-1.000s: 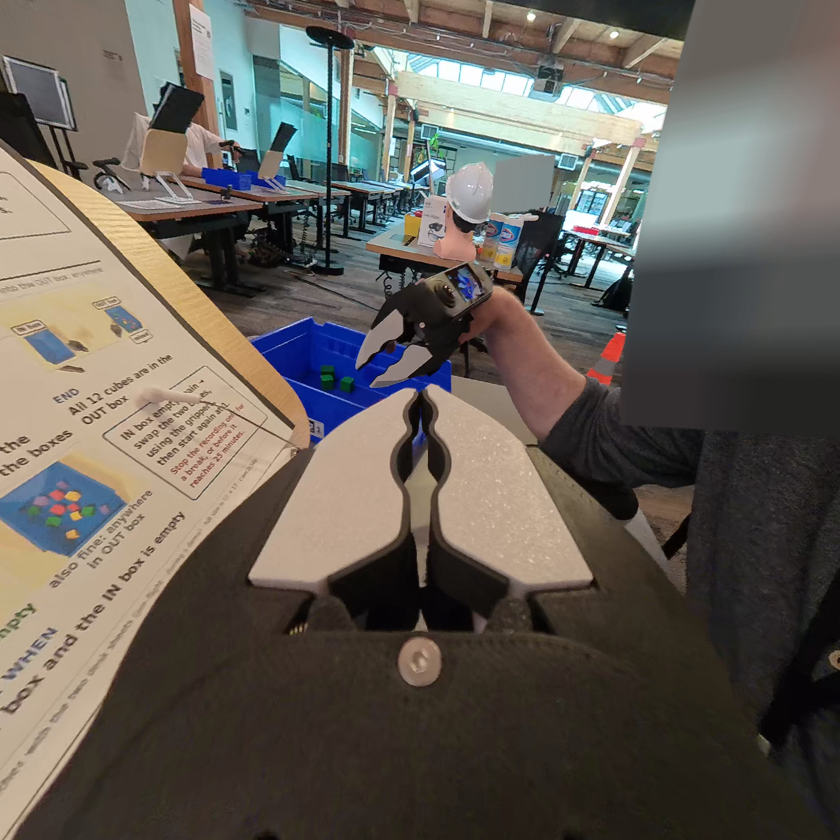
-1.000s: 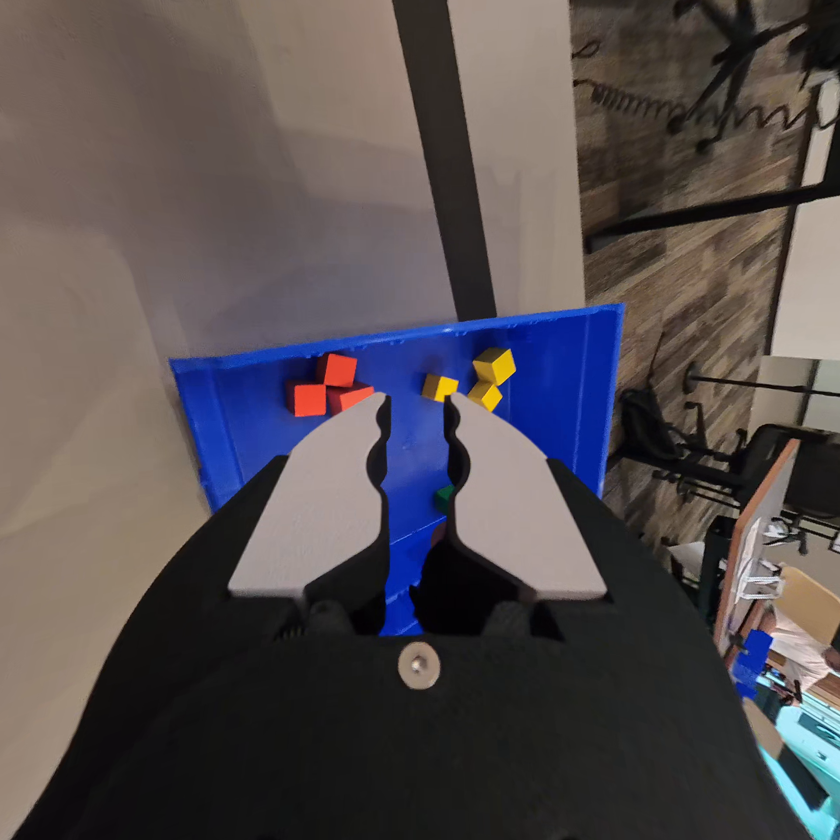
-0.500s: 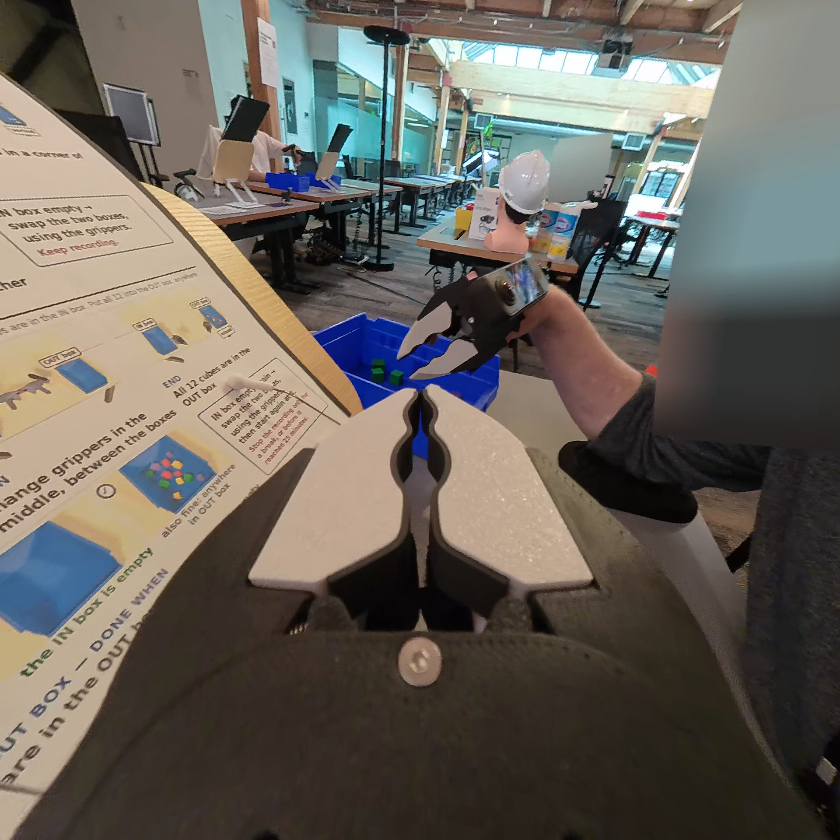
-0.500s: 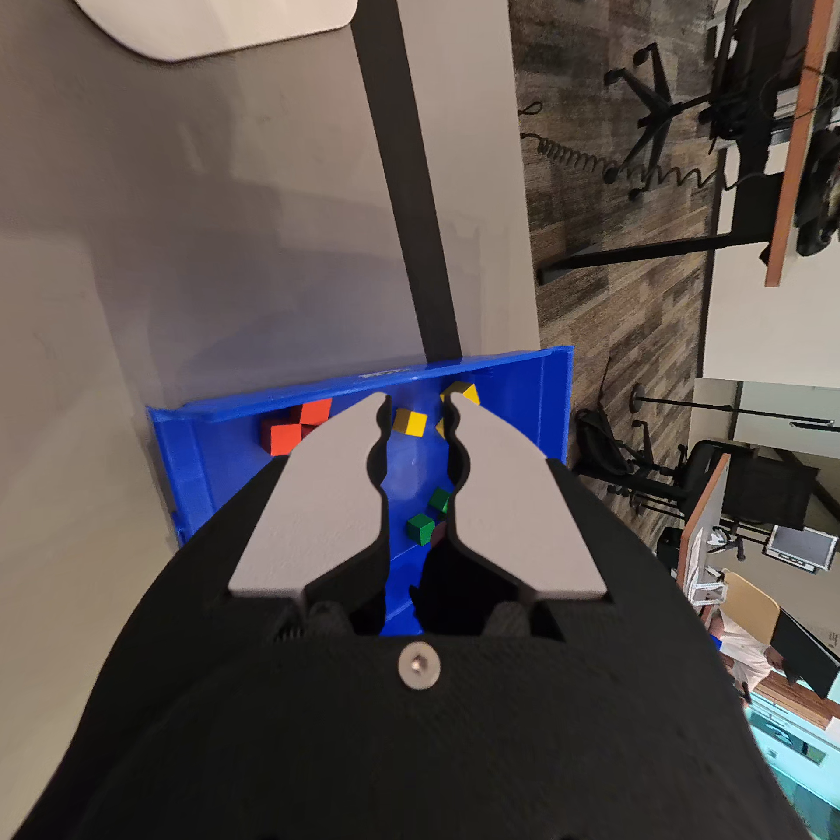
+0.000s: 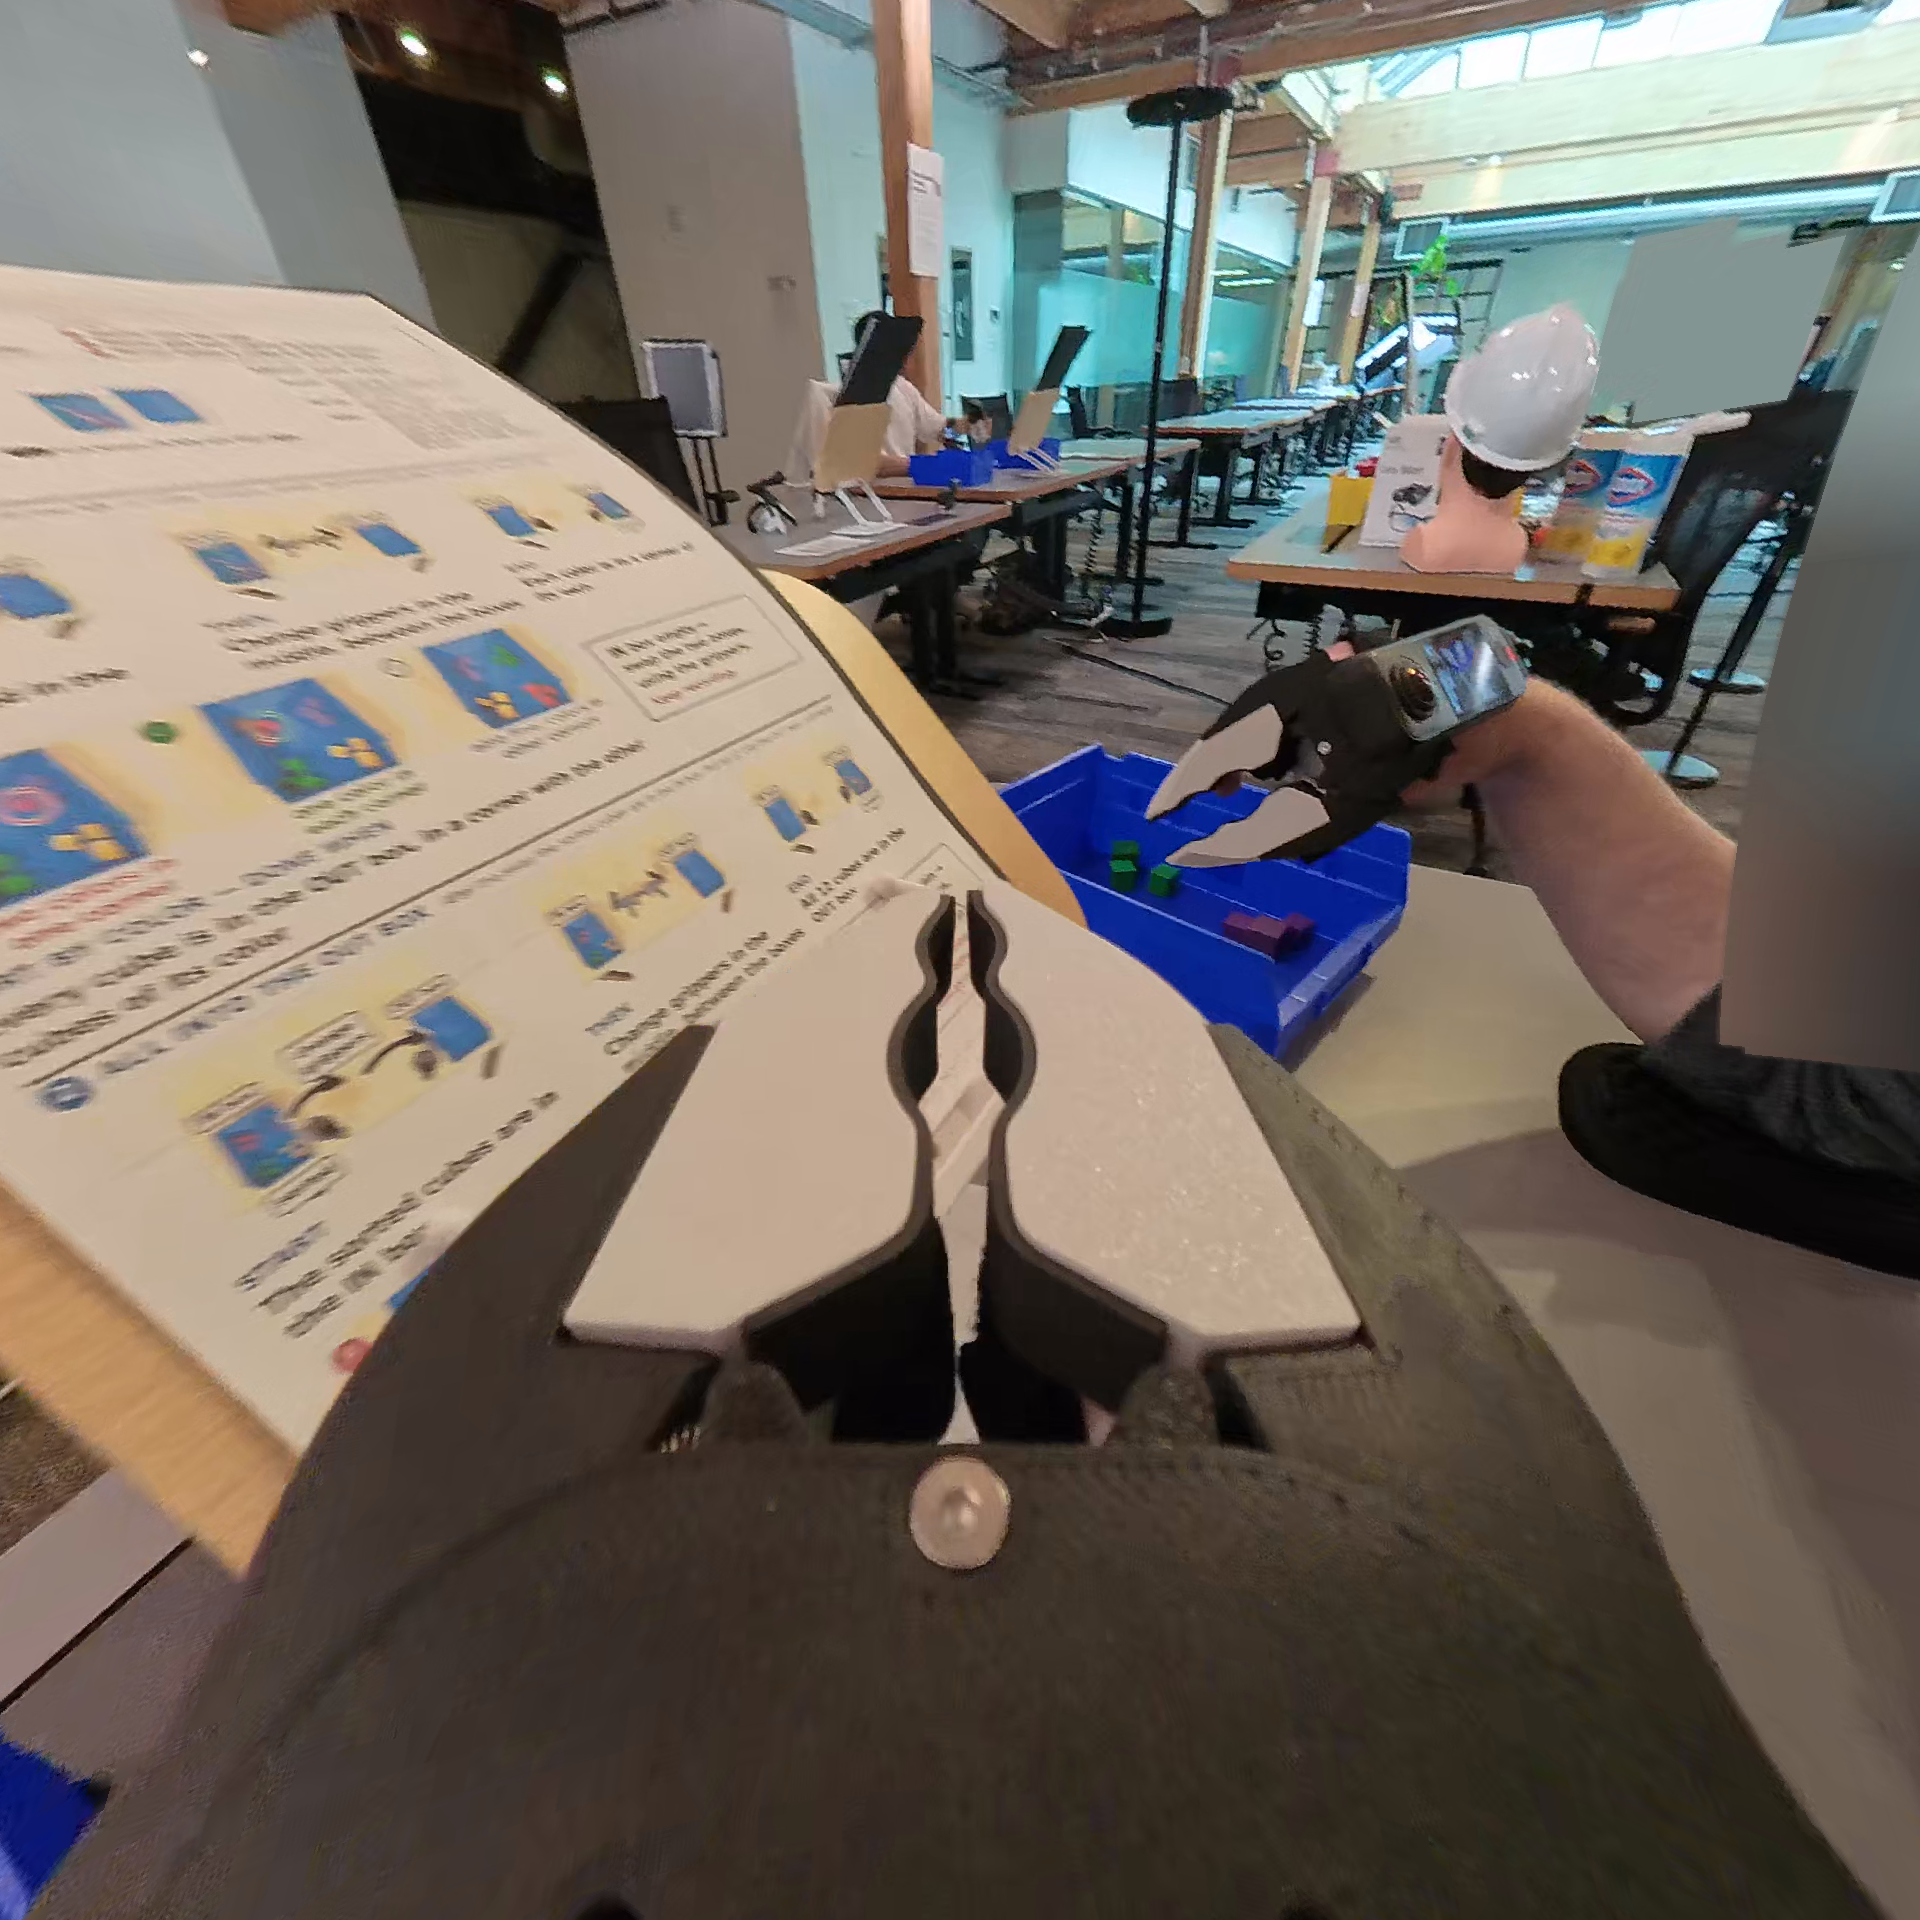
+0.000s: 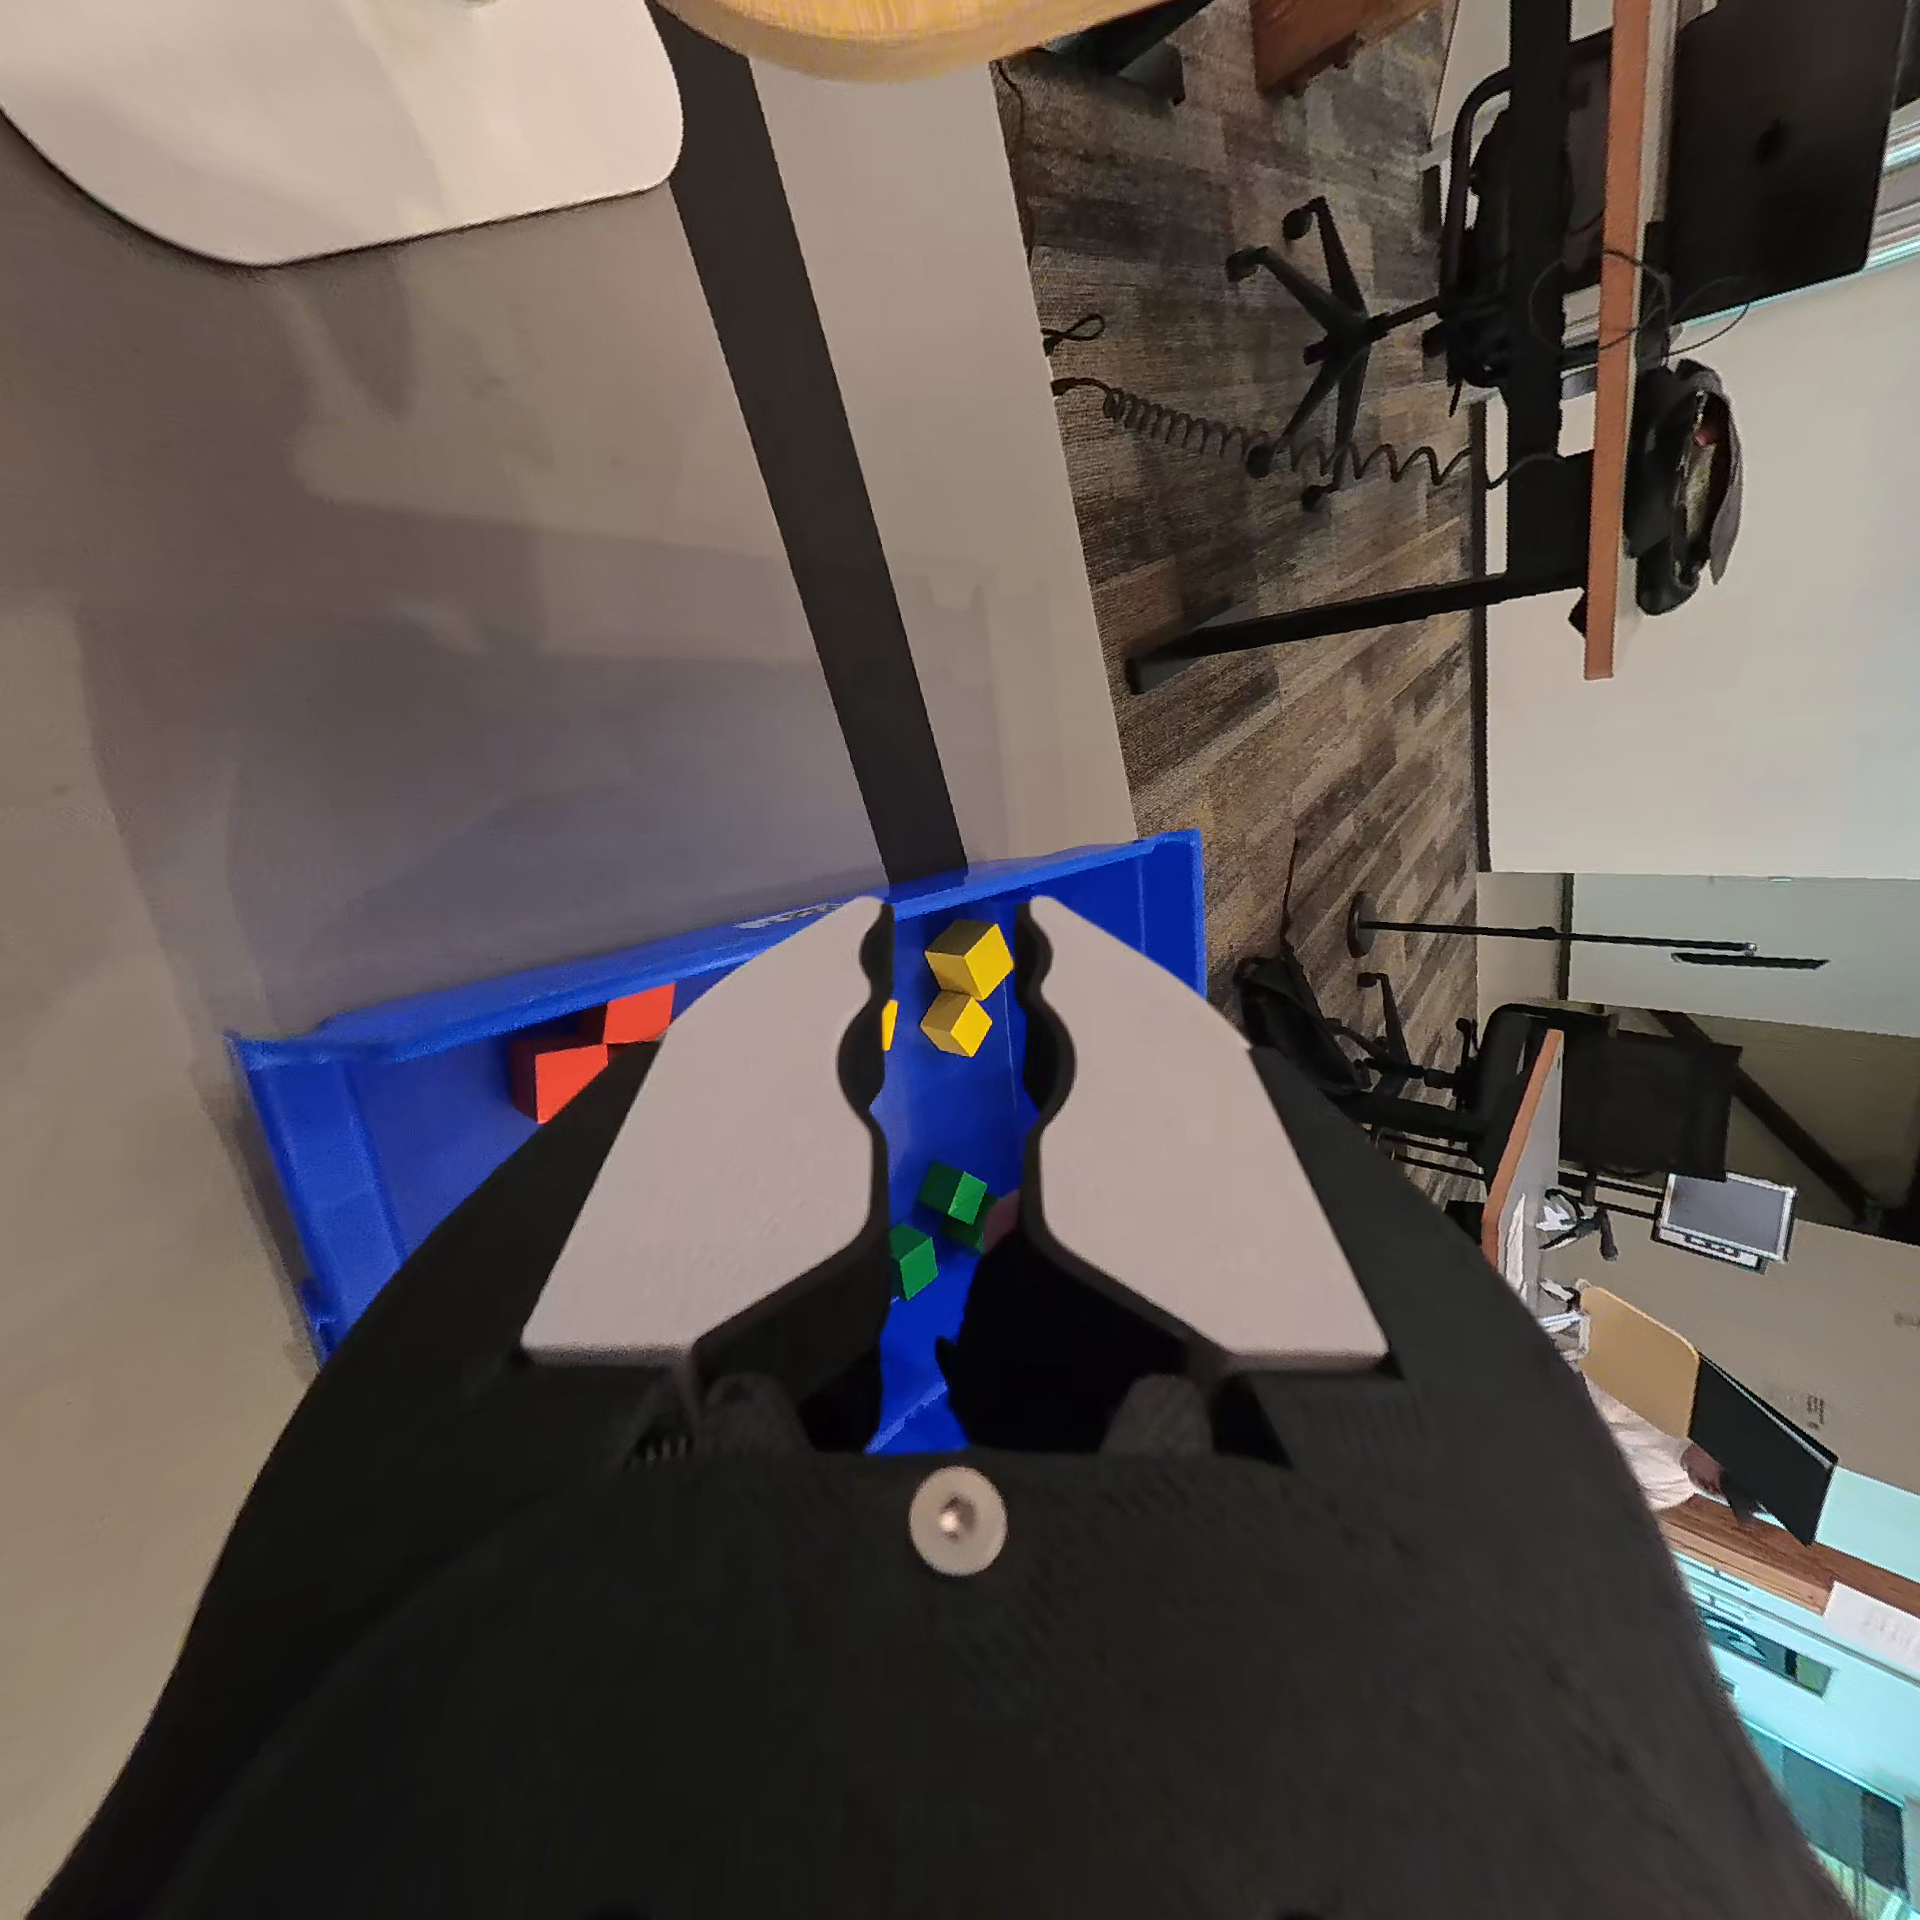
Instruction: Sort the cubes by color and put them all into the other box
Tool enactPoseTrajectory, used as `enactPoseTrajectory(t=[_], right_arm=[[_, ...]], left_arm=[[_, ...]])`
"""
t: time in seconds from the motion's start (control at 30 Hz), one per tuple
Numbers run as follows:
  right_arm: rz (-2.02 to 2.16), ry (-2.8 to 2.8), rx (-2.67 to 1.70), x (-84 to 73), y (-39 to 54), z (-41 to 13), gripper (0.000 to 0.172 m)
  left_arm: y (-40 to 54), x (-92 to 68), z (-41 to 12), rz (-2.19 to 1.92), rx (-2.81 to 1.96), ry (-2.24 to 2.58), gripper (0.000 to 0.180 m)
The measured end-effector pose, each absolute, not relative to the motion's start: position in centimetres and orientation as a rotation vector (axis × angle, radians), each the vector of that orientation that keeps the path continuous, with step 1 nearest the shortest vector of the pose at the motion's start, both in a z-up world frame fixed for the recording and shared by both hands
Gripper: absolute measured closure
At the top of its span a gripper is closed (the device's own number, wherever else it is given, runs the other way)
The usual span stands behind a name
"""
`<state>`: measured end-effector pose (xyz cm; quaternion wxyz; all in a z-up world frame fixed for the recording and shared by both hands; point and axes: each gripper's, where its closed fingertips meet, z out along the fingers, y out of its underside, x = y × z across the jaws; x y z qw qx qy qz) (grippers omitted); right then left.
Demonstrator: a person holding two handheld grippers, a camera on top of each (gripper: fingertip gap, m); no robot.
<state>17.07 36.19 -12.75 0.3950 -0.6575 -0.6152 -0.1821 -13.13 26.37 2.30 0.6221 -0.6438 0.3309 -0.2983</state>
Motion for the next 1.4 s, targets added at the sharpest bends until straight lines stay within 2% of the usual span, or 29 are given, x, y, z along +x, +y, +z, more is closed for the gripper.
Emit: enactPoseTrajectory(t=[0.2,0.53,0.73,0.8,0.97,1.23,1.4], right_arm=[[-0.466,-1.56,-1.648,16.3,36.2,-12.8,0.15],[-0.482,-1.58,-1.639,15.3,36.6,-13.7,0.148],[-0.48,-1.575,-1.632,14.8,36.7,-13.8,0.146],[-0.489,-1.558,-1.627,14.9,36.9,-13.6,0.144],[-0.474,-1.532,-1.588,14.1,36.4,-12.4,0.144],[-0.252,-1.775,-1.39,8.1,29.4,-12.2,0.146],[-0.118,-1.928,-1.319,4.1,25.7,-14.9,0.147]], left_arm=[[26.9,-15.7,3.4,-0.658,-1.465,0.68,0.174],[28.0,-15.0,1.6,-0.55,-1.523,0.708,0.17],[28.5,-16.1,1.6,-0.46,-1.537,0.697,0.16],[28.7,-16.3,1.4,-0.461,-1.55,0.693,0.151],[28.2,-14.7,0.7,-0.489,-1.563,0.753,0.146],[25.9,-6.2,-5.8,-0.354,-1.629,1.14,0.159],[24.3,-2.5,-11.6,-0.258,-1.698,1.392,0.166]])
